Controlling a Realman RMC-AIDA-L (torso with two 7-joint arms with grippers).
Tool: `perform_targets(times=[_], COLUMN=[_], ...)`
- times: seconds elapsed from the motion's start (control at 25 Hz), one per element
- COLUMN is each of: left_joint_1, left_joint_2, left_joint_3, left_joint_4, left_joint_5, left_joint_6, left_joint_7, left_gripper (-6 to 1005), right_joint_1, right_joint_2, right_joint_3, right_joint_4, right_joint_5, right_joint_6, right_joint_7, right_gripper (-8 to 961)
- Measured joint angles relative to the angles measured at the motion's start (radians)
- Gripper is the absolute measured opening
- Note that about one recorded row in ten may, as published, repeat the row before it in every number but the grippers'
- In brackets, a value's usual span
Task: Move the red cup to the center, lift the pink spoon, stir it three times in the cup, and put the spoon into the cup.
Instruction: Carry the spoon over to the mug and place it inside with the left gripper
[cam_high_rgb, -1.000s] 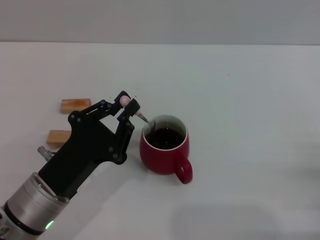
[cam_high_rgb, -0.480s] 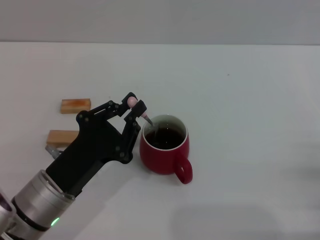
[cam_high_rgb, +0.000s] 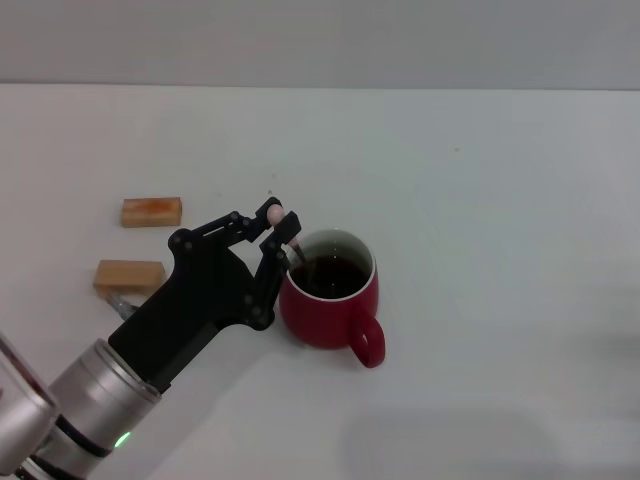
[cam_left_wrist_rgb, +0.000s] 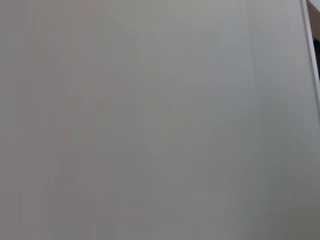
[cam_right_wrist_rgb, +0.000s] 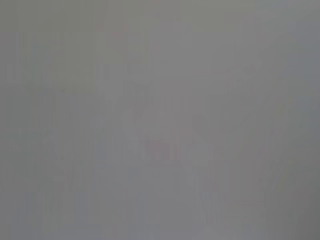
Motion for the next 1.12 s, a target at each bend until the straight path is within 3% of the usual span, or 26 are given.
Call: perform_targets(times=[0.4,1.12], left_joint_1=[-0.033,-0.077], left_joint_2=[-0.001,-0.002], left_joint_3=[0.002,0.005], left_joint_4=[-0.003,0.002], left_joint_5=[-0.003,-0.008], left_joint_6=[-0.107,-0.187], left_joint_7=[0.009,0.011], left_gripper=[145,146], right_joint_1=[-0.003,-0.006], right_joint_2=[0.000,0.001], right_joint_3=[0.000,0.000], right_joint_4=[0.002,0.002], right_joint_5=[-0.004,-0.007], right_joint_6=[-0.001,-0.013], right_joint_7=[0.000,0.000], right_gripper=[737,737])
